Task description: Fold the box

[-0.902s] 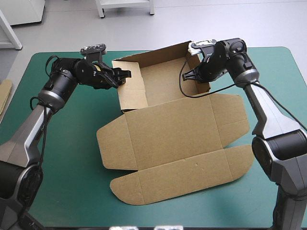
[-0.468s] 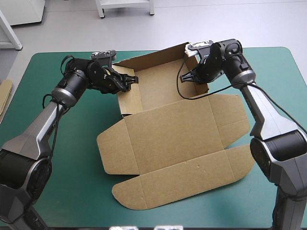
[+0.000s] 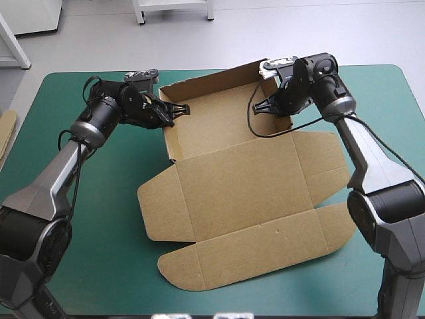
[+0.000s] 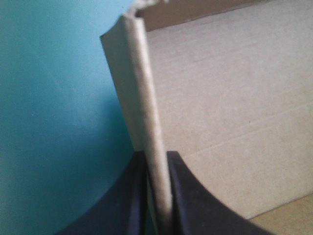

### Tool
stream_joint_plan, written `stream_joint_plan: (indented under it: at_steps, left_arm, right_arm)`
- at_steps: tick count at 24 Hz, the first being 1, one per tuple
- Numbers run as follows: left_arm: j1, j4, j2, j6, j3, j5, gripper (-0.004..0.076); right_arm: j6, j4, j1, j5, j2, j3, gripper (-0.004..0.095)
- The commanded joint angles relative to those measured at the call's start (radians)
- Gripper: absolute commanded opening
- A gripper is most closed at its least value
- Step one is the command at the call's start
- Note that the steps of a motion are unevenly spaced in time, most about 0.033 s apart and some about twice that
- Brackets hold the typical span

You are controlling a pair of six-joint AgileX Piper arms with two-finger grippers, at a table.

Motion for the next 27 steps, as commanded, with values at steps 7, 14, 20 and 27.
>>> stream_joint_plan:
  at_steps: [7, 14, 20, 27]
  left_arm:
    - [-0.013, -0.060, -0.049, 0.006, -0.035, -0.092, -0.0008]
    - [-0.011, 0.111, -0.038, -0.042, -0.080, -0.003, -0.0008]
    - [-0.011, 0.156, 0.052, -0.020, -0.185, 0.187, -0.0008]
    - [-0.011, 0.161, 0.081, -0.020, -0.187, 0.169, -0.0008]
  right_arm:
    - [0.005, 0.021, 0.008, -0.017, -0.058, -0.031, 0.0001]
    - [0.046, -0.015, 0.017, 0.034, -0.058, -0.029, 0.0001]
    - [0.060, -0.015, 0.028, 0.034, -0.058, 0.016, 0.0001]
    - [0.065, -0.013, 0.032, 0.034, -0.058, 0.138, 0.0001]
